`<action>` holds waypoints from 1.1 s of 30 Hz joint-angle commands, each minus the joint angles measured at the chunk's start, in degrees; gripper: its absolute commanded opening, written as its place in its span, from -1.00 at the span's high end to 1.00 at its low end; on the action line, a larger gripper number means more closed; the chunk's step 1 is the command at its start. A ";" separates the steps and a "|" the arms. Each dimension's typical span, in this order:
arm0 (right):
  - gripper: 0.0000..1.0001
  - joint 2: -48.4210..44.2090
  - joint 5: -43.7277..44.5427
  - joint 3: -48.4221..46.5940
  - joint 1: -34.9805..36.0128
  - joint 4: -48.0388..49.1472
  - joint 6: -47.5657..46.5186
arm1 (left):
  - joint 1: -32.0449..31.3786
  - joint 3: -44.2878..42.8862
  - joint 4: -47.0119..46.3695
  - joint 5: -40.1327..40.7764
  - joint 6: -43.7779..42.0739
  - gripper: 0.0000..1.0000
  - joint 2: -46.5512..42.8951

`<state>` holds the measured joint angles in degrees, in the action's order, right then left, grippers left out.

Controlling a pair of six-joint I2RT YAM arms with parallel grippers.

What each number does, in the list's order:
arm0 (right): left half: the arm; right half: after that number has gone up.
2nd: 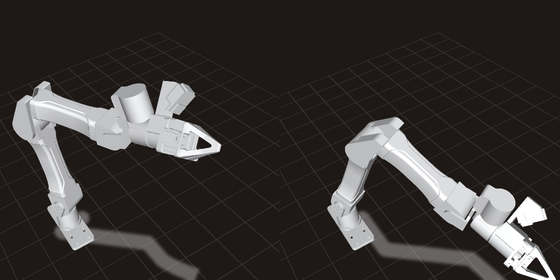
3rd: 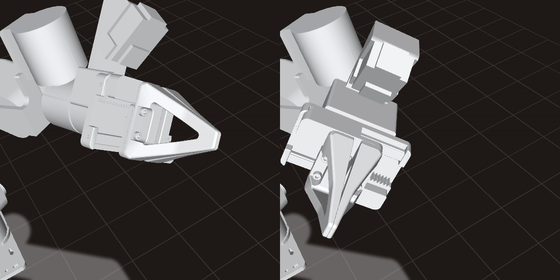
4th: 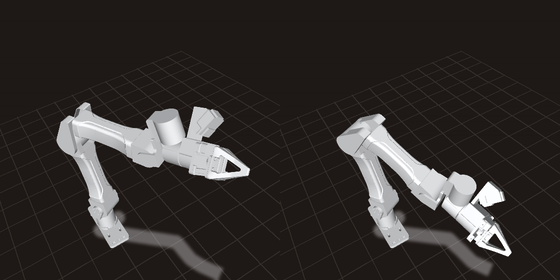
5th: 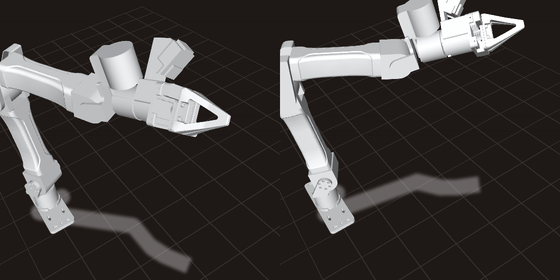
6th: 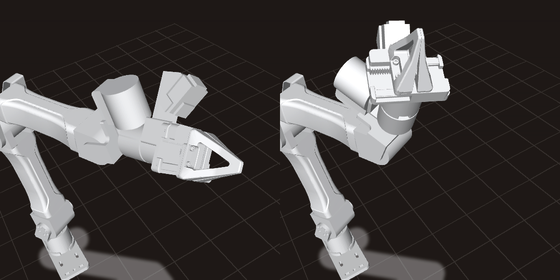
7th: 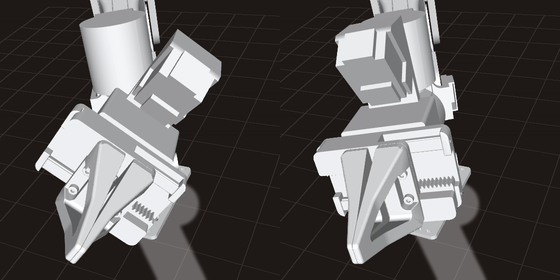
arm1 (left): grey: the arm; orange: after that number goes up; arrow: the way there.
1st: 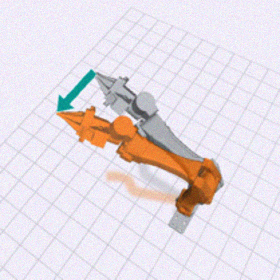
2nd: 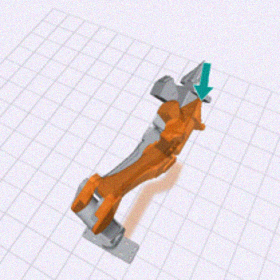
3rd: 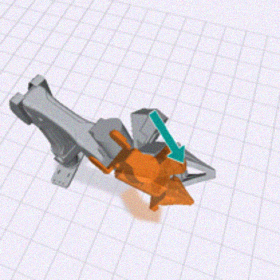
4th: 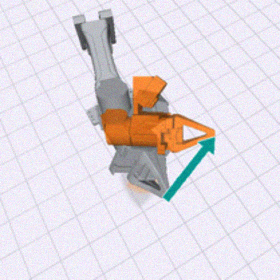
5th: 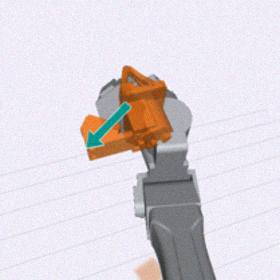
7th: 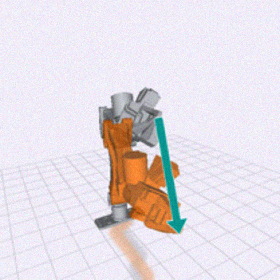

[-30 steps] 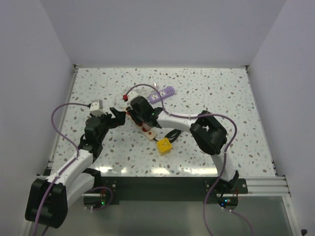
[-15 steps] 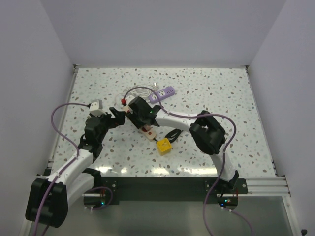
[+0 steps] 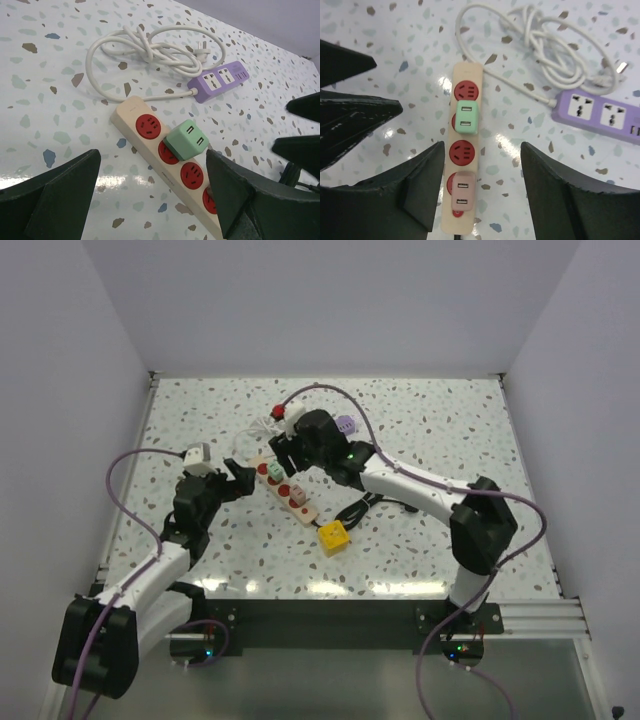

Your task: Insert the plug

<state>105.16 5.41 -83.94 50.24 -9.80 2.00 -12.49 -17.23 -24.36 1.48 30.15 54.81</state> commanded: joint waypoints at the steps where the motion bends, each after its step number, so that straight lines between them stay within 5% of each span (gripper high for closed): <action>1: -0.32 -6.10 -0.75 4.03 -1.72 5.06 0.99 | 0.01 -0.87 -2.53 -0.68 -2.38 -0.84 0.39; 6: -0.41 -13.30 -0.66 12.73 -8.03 6.45 3.62 | -4.54 0.10 -7.11 0.86 -5.88 -0.83 -0.31; 9: -0.45 -19.19 -1.63 19.77 -12.69 8.30 5.20 | -14.91 -0.78 -7.72 7.56 -11.59 -0.83 -1.19; 15: -0.62 -28.60 -3.91 28.39 -20.25 9.54 6.70 | -25.02 0.62 -13.87 0.74 -19.59 -0.80 -0.76; 21: -0.88 -34.41 -5.32 33.75 -24.75 11.21 7.76 | -42.59 -3.32 -11.86 4.41 -29.44 -0.82 5.12; 33: -0.97 -38.37 -10.59 37.36 -28.26 13.49 8.72 | -51.67 -16.60 -2.10 10.91 -34.63 -0.93 25.08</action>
<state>68.84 -2.90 -47.09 22.39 0.62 10.07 -63.86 -31.14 -27.53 9.02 -2.13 78.94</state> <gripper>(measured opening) 0.986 0.958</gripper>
